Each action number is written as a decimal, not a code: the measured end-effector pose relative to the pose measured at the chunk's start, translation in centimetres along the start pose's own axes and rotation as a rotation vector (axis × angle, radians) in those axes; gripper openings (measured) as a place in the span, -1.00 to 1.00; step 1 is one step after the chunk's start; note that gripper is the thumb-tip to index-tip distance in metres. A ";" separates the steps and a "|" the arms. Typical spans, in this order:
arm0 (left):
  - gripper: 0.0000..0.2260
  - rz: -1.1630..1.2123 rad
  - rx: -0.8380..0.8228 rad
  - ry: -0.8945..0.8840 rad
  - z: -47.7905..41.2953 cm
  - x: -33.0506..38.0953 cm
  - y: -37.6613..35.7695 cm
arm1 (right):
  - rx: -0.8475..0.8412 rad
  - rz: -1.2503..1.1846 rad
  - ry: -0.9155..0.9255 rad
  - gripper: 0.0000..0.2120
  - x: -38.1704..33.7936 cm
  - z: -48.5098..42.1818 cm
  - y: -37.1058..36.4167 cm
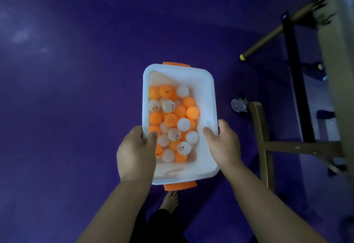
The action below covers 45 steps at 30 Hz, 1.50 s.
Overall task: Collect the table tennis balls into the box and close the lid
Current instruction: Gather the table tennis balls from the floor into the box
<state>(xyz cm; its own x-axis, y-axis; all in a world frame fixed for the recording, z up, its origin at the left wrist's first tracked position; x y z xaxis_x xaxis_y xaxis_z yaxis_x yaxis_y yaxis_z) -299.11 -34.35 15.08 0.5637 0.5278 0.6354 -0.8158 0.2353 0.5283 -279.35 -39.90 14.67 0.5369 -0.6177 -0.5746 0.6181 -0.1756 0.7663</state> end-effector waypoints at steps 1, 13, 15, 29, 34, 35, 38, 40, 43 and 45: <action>-0.74 0.007 -0.004 0.002 0.7 0.7 1.5 | -0.004 0.003 0.005 -0.86 -1.6 0.6 1.1; -0.66 -0.044 0.008 -0.017 8.5 4.2 19.6 | -0.139 0.141 0.194 -0.82 -18.6 10.3 8.8; -0.68 -0.048 0.034 -0.023 8.9 4.8 22.0 | -0.161 0.149 0.231 -0.77 -21.1 11.1 9.5; -0.69 -0.092 0.205 -0.035 5.1 13.9 29.4 | -0.189 -0.028 0.348 -0.84 -31.8 5.1 11.4; -0.72 -0.109 0.218 -0.026 0.9 20.7 28.0 | -0.177 -0.078 0.370 -0.81 -33.9 -1.8 13.7; -0.72 -0.107 0.221 -0.029 0.0 22.3 27.6 | -0.175 -0.078 0.374 -0.81 -34.4 -3.4 14.4; -0.72 -0.108 0.226 -0.034 -2.6 27.5 26.1 | -0.163 -0.071 0.384 -0.80 -35.7 -8.6 16.7; -0.70 -0.095 0.238 -0.048 -4.2 30.9 25.0 | -0.154 -0.079 0.398 -0.80 -36.4 -12.1 18.2; -0.67 -0.078 0.254 -0.079 -6.5 35.3 23.2 | -0.145 -0.087 0.405 -0.81 -37.1 -17.0 20.1; -0.67 -0.094 0.242 -0.089 -8.2 37.9 22.1 | -0.123 -0.091 0.393 -0.79 -37.2 -19.8 21.2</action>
<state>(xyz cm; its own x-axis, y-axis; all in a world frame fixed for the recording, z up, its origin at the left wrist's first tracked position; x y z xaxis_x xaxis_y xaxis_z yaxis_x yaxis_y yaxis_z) -296.81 -2.44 46.17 0.6531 0.4368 0.6186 -0.7110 0.0723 0.6995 -274.82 -5.46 46.59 0.6405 -0.2603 -0.7225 0.7242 -0.1082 0.6811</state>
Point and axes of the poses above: each hand's wrist, its own z-axis away from the middle knuckle, its own y-axis out of the back of the hand, x = y × z, the point moved 2 cm from there along -z, towards the middle knuckle, and after that the axes turned 9 degrees about y, right-handed, at the moved point
